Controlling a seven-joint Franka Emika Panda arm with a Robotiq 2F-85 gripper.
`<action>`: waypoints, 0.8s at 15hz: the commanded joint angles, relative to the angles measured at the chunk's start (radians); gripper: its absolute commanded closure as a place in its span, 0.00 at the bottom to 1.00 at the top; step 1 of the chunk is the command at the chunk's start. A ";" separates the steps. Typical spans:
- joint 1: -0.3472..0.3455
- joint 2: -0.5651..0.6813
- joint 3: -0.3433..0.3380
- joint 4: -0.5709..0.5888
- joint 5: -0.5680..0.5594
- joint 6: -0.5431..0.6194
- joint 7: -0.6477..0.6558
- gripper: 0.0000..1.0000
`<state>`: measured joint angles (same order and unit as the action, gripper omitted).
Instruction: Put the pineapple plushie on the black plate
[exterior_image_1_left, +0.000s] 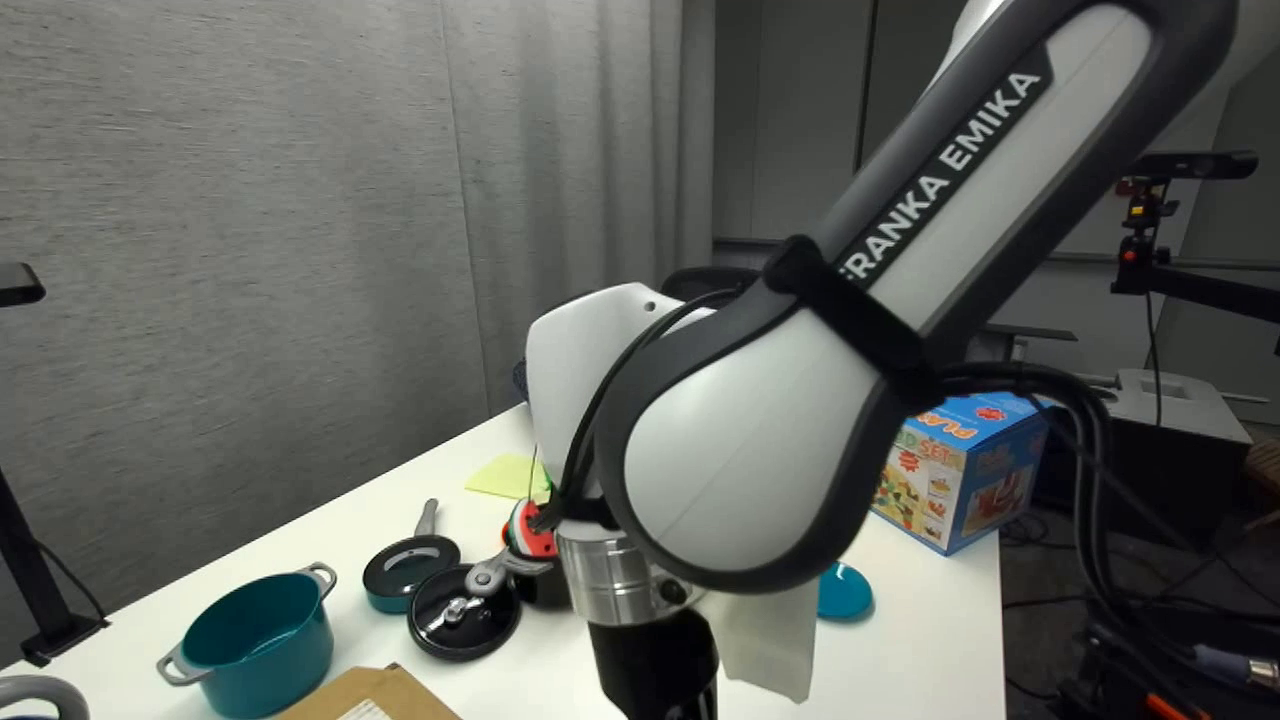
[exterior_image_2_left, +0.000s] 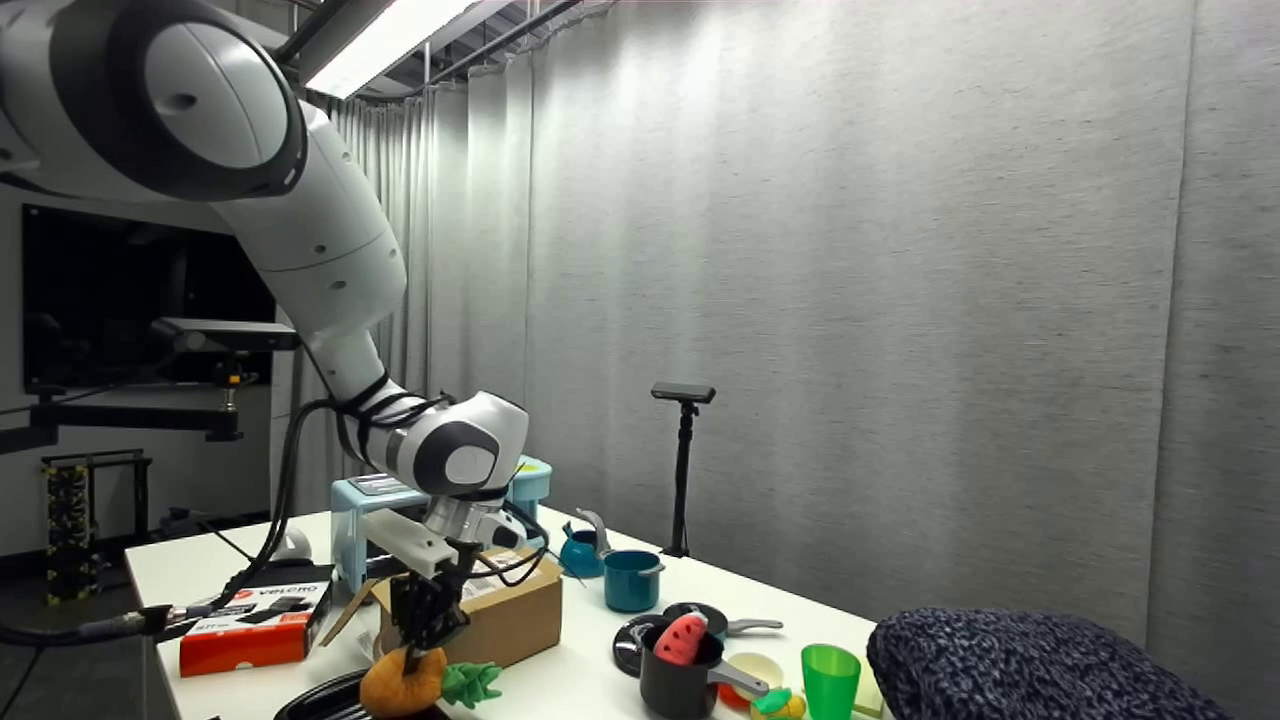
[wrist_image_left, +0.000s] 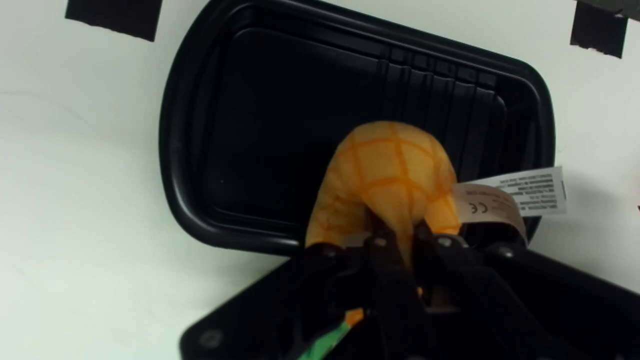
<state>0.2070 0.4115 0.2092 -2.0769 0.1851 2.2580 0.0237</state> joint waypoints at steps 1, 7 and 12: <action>0.026 -0.043 -0.002 -0.045 -0.028 0.020 0.039 0.97; 0.024 -0.053 0.001 -0.102 -0.029 0.100 0.021 0.97; 0.016 -0.028 0.012 -0.055 -0.014 0.008 0.004 0.64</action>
<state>0.2321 0.3861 0.2111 -2.1513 0.1684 2.3176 0.0413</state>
